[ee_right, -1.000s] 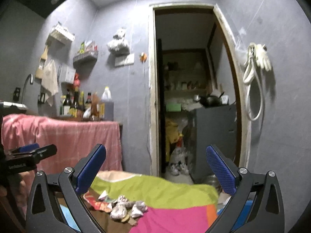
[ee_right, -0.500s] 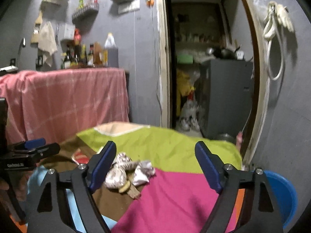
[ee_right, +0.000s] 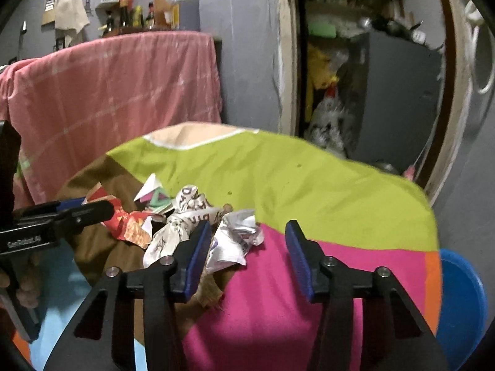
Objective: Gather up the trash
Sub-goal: 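Grasp crumpled white paper with the right tool while the left tool grasps a scrap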
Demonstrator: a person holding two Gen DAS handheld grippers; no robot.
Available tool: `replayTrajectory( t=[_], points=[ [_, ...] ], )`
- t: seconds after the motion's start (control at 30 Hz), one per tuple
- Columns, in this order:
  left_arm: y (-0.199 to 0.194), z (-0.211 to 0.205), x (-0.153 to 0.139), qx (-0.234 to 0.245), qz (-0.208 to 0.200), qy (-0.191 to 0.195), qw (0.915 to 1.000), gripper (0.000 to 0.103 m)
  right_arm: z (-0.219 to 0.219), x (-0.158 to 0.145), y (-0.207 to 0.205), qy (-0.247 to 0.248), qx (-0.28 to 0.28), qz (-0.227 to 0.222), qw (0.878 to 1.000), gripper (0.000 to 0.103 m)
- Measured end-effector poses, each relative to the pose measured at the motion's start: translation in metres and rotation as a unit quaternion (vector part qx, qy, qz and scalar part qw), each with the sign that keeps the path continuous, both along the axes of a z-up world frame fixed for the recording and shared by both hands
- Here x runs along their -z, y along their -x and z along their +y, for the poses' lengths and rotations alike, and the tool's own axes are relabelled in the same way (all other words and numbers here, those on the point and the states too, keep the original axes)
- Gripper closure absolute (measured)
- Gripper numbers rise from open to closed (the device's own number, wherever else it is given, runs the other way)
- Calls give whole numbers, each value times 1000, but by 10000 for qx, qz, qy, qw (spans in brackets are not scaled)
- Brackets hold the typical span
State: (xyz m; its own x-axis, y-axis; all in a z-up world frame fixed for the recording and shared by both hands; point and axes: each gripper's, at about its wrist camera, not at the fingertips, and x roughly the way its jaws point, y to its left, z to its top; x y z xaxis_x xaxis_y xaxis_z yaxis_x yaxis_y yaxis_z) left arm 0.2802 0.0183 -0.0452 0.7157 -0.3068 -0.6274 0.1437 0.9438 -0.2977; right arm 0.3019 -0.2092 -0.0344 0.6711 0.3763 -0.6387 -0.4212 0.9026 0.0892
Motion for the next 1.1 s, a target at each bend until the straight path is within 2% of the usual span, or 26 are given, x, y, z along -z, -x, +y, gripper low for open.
replayTrajectory(
  t=[0.13,0.2,0.27,0.33,0.47,0.53,0.63,0.73,0.9,1.0,1.1],
  points=[
    [-2,-2,1,11,100,42,9999,89,1,6,-8,-71,-150,321,9993,67],
    [-1,-3,1,-9,114,34,9999,93,4,9,-12,-79,-225,473,9986,67],
    [0,-3,0,-37,104,18,9999,94,5,14,-18,-92,-268,698,9972,67],
    [2,-4,-2,-65,78,-21,9999,98,3,14,-21,-158,-275,792,9964,67],
    [6,-7,-6,-113,0,-41,9999,99,1,16,-28,-324,-274,987,9942,68],
    [8,-9,-8,-120,-44,-52,9999,100,3,16,-27,-305,-324,973,9943,80],
    [11,-11,-11,-177,-106,-61,9998,101,7,15,-25,-304,-358,956,9943,86],
    [16,-11,-15,-243,-178,-42,9995,101,7,14,-21,-315,-312,856,9953,92],
    [29,-10,-26,-312,-415,-55,9986,101,-4,7,-7,-495,-145,522,9973,96],
    [40,-13,-37,-321,-707,-75,9970,101,-14,-9,11,-743,-91,110,9971,96],
    [53,-19,-52,-359,-1152,-33,9927,101,-21,-35,40,-829,-98,-550,9950,96]
  ],
)
